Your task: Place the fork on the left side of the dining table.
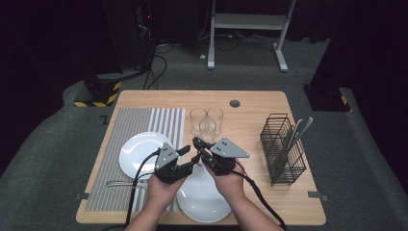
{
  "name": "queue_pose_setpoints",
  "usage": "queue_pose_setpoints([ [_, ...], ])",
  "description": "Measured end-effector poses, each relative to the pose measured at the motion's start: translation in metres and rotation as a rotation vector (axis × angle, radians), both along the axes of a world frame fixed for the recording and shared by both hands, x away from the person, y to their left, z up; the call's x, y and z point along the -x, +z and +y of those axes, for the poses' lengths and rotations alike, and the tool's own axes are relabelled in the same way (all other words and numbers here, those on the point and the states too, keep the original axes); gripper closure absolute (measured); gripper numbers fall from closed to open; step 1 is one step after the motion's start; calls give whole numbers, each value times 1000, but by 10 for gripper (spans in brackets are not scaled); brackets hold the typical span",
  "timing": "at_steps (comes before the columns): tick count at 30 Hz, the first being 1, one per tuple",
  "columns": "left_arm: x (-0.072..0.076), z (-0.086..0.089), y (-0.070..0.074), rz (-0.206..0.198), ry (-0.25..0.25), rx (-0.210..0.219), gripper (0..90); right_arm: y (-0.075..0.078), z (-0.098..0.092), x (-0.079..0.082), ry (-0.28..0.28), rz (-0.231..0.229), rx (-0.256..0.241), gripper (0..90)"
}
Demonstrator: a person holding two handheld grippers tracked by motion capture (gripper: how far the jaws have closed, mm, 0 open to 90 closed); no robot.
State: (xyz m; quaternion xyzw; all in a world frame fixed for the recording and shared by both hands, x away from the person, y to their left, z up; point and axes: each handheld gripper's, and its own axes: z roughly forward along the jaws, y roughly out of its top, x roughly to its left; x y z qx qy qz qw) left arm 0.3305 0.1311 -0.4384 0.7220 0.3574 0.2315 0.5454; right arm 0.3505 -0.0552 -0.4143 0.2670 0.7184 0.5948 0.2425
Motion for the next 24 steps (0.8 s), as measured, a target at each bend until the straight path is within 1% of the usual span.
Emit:
queue_pose_setpoints([
  [6,-2,-4,3,-11,2,-9,580,1,2,1,7,3,4,860],
  [10,-3,-7,4,-4,12,-9,627,2,3,1,10,1,5,860],
  [16,-3,-8,6,-16,23,-13,706,3,4,0,8,2,7,860],
  [24,-2,-9,5,-33,24,-24,743,2,5,0,8,5,3,860],
])
